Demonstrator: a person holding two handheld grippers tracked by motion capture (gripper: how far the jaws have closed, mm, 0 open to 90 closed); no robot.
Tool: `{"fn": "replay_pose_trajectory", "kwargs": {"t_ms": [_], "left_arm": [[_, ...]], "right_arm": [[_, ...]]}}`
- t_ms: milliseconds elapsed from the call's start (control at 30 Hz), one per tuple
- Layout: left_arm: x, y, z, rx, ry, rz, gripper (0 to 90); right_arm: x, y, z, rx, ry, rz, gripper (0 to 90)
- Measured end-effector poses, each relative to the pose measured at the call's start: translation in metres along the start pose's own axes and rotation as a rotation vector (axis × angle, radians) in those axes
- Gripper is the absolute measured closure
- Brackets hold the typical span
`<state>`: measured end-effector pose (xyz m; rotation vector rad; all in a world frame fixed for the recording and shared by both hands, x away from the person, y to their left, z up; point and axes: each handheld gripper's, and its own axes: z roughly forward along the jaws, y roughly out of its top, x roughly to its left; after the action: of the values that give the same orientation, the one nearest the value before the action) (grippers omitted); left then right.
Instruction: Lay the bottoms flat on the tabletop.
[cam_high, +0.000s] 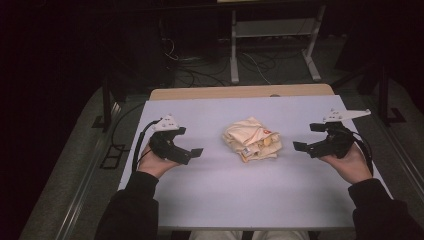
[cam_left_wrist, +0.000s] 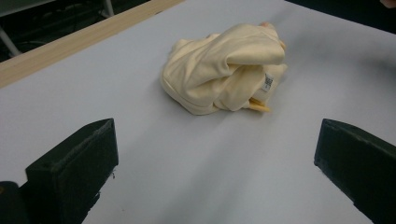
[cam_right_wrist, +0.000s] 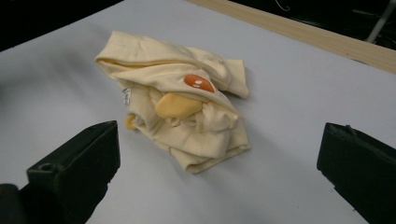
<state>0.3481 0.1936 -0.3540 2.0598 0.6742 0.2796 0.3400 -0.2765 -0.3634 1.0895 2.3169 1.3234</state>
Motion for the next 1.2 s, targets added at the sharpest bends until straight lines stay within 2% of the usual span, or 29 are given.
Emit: {"fn": "replay_pose_trajectory", "kwargs": {"t_ms": [367, 533, 767, 900, 967, 1200], "left_arm": [[0.005, 0.012, 0.008, 0.004, -0.010, 0.015, 0.0], [0.008, 0.019, 0.015, -0.029, -0.027, 0.002, 0.0], [0.008, 0.030, 0.027, -0.032, -0.043, 0.021, 0.0], [0.011, 0.035, 0.033, -0.037, -0.045, 0.019, 0.0], [0.012, 0.037, 0.039, -0.052, -0.051, 0.011, 0.0], [0.011, 0.039, 0.057, -0.053, -0.074, 0.010, 0.0]], "right_arm": [[-0.002, 0.013, 0.012, 0.013, 0.009, -0.023, 0.0], [-0.004, 0.021, 0.020, 0.021, -0.010, -0.051, 0.0], [-0.013, 0.031, 0.030, -0.012, -0.011, -0.023, 0.0], [-0.014, 0.032, 0.035, -0.006, -0.020, -0.025, 0.0], [-0.016, 0.031, 0.041, -0.007, -0.015, -0.011, 0.0], [-0.016, 0.027, 0.051, 0.003, -0.004, 0.010, 0.0]]}}
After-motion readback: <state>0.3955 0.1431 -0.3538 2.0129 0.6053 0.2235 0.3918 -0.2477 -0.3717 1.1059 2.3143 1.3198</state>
